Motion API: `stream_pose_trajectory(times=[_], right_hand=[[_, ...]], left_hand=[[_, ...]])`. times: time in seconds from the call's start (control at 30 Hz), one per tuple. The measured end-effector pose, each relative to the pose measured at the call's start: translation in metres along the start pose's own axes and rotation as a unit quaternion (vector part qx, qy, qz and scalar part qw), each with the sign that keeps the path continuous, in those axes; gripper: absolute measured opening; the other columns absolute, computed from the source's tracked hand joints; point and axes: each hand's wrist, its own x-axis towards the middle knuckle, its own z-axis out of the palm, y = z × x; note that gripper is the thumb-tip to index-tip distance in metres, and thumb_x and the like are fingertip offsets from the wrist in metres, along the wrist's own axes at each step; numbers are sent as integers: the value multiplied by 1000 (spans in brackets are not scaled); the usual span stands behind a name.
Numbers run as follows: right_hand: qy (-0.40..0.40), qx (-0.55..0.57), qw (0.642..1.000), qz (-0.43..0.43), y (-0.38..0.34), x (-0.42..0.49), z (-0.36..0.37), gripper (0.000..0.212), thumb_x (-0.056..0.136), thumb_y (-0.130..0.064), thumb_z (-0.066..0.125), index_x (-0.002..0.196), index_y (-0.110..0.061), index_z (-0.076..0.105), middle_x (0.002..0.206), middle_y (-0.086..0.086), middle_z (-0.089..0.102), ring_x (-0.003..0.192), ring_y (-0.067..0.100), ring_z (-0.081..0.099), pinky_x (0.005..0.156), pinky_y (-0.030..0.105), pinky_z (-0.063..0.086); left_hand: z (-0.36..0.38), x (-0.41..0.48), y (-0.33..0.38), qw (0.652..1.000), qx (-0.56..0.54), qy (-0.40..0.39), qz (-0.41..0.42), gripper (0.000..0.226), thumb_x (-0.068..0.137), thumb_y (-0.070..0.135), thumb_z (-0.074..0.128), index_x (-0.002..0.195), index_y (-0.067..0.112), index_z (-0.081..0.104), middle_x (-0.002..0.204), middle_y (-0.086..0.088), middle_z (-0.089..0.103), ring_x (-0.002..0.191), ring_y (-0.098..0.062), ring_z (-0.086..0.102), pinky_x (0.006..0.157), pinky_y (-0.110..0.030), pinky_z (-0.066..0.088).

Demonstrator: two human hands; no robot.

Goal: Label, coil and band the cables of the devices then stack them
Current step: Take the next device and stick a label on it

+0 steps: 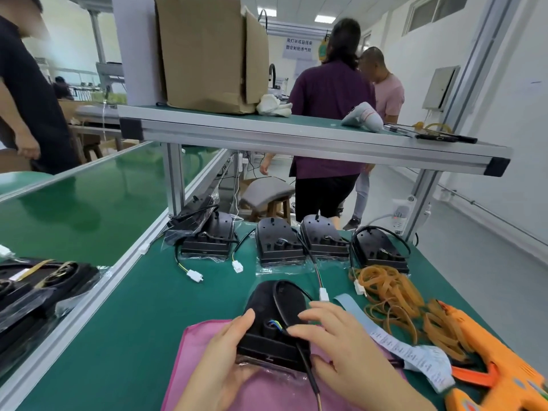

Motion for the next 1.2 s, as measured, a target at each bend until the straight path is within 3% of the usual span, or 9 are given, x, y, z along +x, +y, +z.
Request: stream_pose_trajectory(times=[0.2,0.33,0.47,0.53,0.67,0.8,0.93,1.13,1.2], right_hand=[[16,1,996,-86,-2,-7,11,32,66,-20,64,92,-38,71,103,-12,67,104,8,63,84,19,49],[8,39,998,-46,-2,-10,19,30,67,-18,77,93,-32,70,101,-12,66,93,3,61,80,13,45],[-128,210,963,109,5,-7,17,45,83,-18,53,115,-50,52,114,-31,54,109,-14,49,91,6,38],[-103,268,939,190,13,4,18,43,88,-16,50,111,-52,51,112,-30,56,107,-13,51,91,9,41],[-137,51,923,357,43,42,31,36,94,-35,47,128,-24,46,124,-5,54,109,16,56,87,31,45],[-226,28,883,410,61,63,48,28,88,-38,49,105,-16,49,102,3,61,92,24,56,68,32,41],[-128,113,898,406,66,74,46,23,89,-30,52,88,-8,60,86,7,63,81,24,58,71,33,47],[9,300,867,397,56,70,28,29,91,-29,55,81,-3,61,60,-3,56,48,7,50,61,27,45],[21,267,872,411,58,63,25,23,92,-27,53,91,-6,63,60,-2,58,49,10,51,62,30,45]], left_hand=[[-6,-4,-7,996,-57,-56,-28,53,82,27,67,120,-9,61,119,-30,64,109,-40,65,91,-49,53],[-9,-2,-2,998,31,-41,-26,55,76,34,72,118,0,64,115,-23,69,107,-35,67,99,-51,49],[-8,3,-1,993,111,10,-27,34,86,27,68,114,9,66,100,-16,75,88,-29,74,65,-37,59],[-7,7,-3,990,131,37,-32,27,91,22,64,116,12,63,95,-14,76,82,-27,74,61,-33,58],[-3,7,-3,978,195,59,-36,22,96,30,58,116,23,60,95,-2,77,83,-20,75,66,-29,57],[-4,8,5,891,448,66,38,22,100,45,42,104,29,57,103,17,65,93,2,59,86,-25,42],[-7,18,15,751,651,93,48,37,95,59,37,95,25,53,97,7,62,95,-13,58,84,-29,43],[2,21,25,622,767,146,55,46,89,69,36,96,27,53,106,6,60,103,-17,59,84,-31,43],[4,19,27,618,767,147,91,37,91,62,44,103,28,51,109,7,49,107,-16,56,80,-31,42]])
